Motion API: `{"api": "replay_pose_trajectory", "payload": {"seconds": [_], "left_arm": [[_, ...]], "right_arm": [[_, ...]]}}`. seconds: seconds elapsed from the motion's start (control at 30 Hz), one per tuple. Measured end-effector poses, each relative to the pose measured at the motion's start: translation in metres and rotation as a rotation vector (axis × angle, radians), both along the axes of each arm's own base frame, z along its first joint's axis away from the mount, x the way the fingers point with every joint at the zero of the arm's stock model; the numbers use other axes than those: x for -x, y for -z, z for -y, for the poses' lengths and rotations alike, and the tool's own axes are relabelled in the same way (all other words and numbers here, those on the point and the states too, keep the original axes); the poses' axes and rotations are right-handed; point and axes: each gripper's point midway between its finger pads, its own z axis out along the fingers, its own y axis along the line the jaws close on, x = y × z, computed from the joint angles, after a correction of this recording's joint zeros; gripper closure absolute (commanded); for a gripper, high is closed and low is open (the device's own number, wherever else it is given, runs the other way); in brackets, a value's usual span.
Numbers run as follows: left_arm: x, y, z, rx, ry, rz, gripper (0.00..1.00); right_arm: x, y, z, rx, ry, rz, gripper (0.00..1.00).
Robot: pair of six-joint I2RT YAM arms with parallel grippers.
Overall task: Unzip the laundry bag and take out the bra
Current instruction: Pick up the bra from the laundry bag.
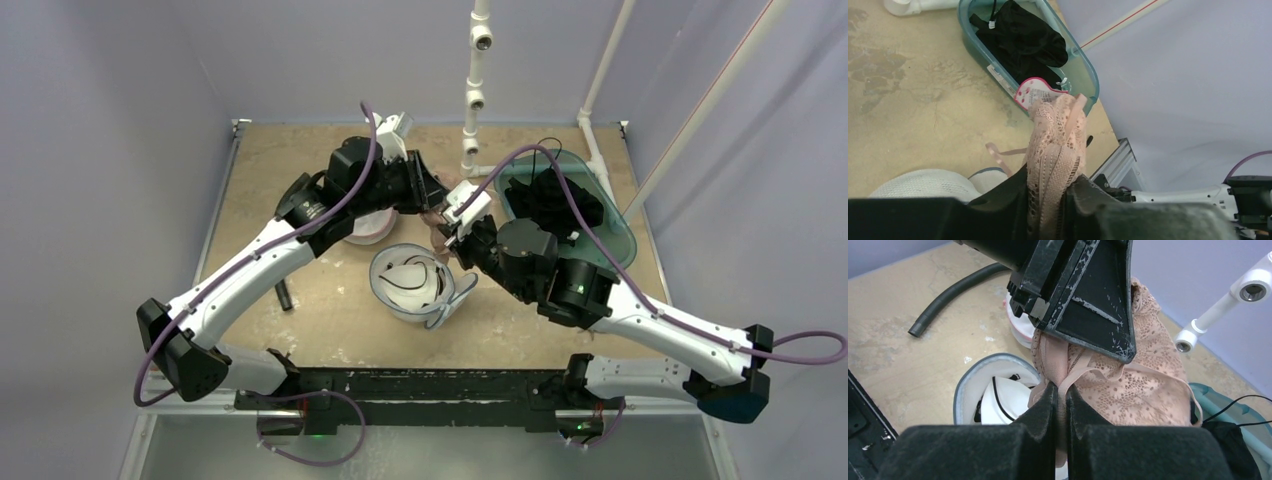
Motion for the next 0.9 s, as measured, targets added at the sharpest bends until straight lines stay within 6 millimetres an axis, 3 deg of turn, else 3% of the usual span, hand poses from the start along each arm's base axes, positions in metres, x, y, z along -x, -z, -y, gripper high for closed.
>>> {"api": "replay_pose_trajectory", "payload": {"seconds": [0.07,0.2,0.33,0.53,0.7,0.83,0.9], "left_arm": [[0.001,-0.003,0.003,0.016,0.012,0.011,1.0],[0.002,-0.004,0.004,0.034,0.018,0.03,1.0],[0.004,-0.003,-0.001,0.047,0.003,0.048,1.0],[0.004,-0.025,-0.017,0.105,-0.052,0.132,1.0],[0.004,-0.052,-0.045,0.177,-0.131,0.228,1.0],[0.014,-0.08,-0.068,0.268,-0.186,0.325,1.0],[0.022,-0.092,-0.078,0.326,-0.204,0.37,1.0]], "right_arm": [[0.001,-0.001,-0.001,-0.015,-0.003,-0.011,0.47],[0.008,-0.01,-0.003,-0.07,-0.025,-0.033,0.04],[0.023,-0.035,-0.007,-0.181,-0.091,-0.076,0.02],[0.05,-0.07,-0.001,-0.387,-0.168,-0.152,0.02],[0.055,-0.093,0.03,-0.592,-0.139,-0.165,0.02],[0.048,-0.1,0.059,-0.747,-0.075,-0.167,0.02],[0.048,-0.103,0.063,-0.817,-0.073,-0.179,0.02]]}}
